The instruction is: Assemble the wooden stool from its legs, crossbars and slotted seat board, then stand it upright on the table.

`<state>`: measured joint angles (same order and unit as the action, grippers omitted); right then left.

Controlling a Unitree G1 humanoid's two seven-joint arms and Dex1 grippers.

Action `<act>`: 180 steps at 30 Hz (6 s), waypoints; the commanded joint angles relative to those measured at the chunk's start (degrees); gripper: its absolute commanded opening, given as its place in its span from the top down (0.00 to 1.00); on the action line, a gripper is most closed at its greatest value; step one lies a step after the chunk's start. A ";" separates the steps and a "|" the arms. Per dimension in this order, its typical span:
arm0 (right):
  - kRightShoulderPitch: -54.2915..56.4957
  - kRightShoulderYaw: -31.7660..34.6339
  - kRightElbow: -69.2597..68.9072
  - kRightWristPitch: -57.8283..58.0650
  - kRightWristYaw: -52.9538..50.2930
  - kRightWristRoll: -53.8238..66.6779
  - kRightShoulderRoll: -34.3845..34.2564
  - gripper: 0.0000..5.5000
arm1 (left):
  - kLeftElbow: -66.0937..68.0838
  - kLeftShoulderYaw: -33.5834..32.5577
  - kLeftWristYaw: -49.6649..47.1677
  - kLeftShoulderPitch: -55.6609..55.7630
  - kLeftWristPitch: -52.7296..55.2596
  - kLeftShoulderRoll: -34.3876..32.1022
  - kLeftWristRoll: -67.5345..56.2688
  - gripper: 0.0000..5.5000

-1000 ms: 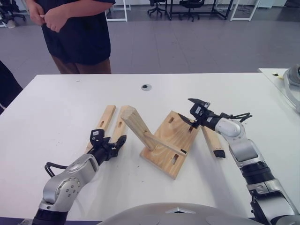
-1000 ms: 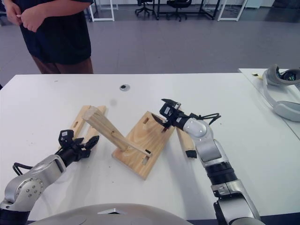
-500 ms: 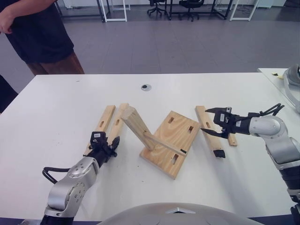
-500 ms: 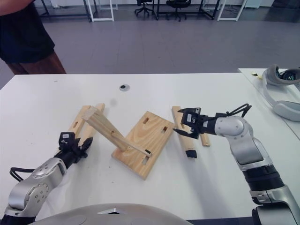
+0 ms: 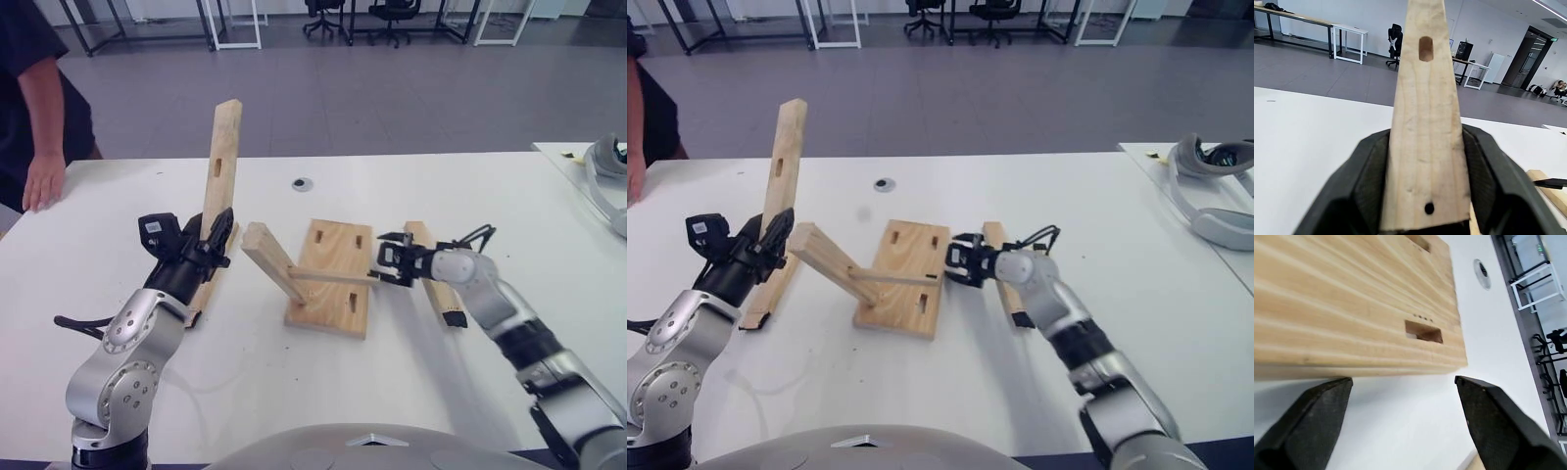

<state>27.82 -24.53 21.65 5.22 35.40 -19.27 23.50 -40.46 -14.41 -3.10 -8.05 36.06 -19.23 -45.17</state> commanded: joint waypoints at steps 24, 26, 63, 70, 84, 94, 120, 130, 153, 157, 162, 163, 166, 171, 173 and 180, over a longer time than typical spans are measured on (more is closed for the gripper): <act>33.62 49.31 -6.81 49.21 -22.10 87.49 -24.23 0.29 | 8.74 8.72 30.74 25.07 -11.61 -17.09 16.11 0.62; 34.09 50.09 -7.01 49.32 -25.20 89.69 -24.43 0.32 | 8.69 9.00 31.03 24.80 -11.79 -16.87 16.79 0.62; -11.10 45.82 -49.72 48.09 -49.73 77.21 -12.53 0.82 | -19.40 -7.77 5.05 17.13 4.88 -11.05 -5.95 0.30; -15.91 45.67 -48.88 47.38 -56.02 82.22 -18.89 0.82 | -17.09 1.95 6.76 12.17 5.25 -15.23 0.80 0.30; -15.24 43.90 -50.04 41.89 -54.77 85.51 -19.34 0.82 | -11.76 6.57 9.83 11.53 0.72 -13.89 8.09 0.30; -17.61 37.48 -46.19 41.21 -55.83 79.40 -20.72 0.82 | -10.94 4.14 10.32 15.21 1.42 -14.24 6.94 0.30; -23.15 20.72 -50.05 29.96 -40.78 51.71 -15.02 0.81 | -7.90 4.77 8.95 16.47 1.15 -9.70 8.00 0.30; -26.08 16.07 -51.12 31.88 -37.20 47.36 -12.70 0.81 | -3.90 8.71 12.09 15.57 -1.27 -8.80 13.37 0.30; -18.10 19.95 -47.11 55.35 -48.63 45.99 -18.67 0.81 | 2.78 9.26 12.99 17.26 -3.88 -6.79 18.52 0.30; -16.94 16.74 -46.89 56.03 -47.12 45.08 -17.01 0.81 | 2.80 9.32 13.35 18.23 -3.60 -6.97 18.49 0.30; -14.44 20.12 -43.46 57.92 -47.36 46.24 -17.64 0.81 | 2.65 11.09 13.29 17.44 -3.67 -6.01 19.20 0.30; -13.57 21.02 -42.81 58.12 -47.38 46.61 -17.92 0.81 | 2.76 11.42 13.22 17.45 -3.77 -5.82 19.34 0.30; -11.52 23.48 -41.45 59.14 -47.22 47.96 -19.21 0.81 | 2.91 12.02 13.01 17.21 -4.01 -5.43 19.55 0.30; -8.64 24.86 -41.04 60.85 -45.83 48.81 -18.74 0.81 | 3.30 12.65 12.89 16.85 -4.11 -4.68 20.37 0.30; -8.19 22.49 -42.04 60.89 -44.41 48.02 -17.35 0.81 | 3.60 13.00 12.77 17.08 -3.97 -4.47 20.85 0.30; -8.23 20.65 -45.18 61.55 -42.54 47.43 -16.48 0.61 | 4.08 13.25 12.45 17.49 -3.46 -3.68 22.22 0.30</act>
<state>22.20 -2.51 -25.47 62.73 -7.56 29.40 5.73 -36.70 -0.89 9.73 9.61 31.73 -22.86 -24.08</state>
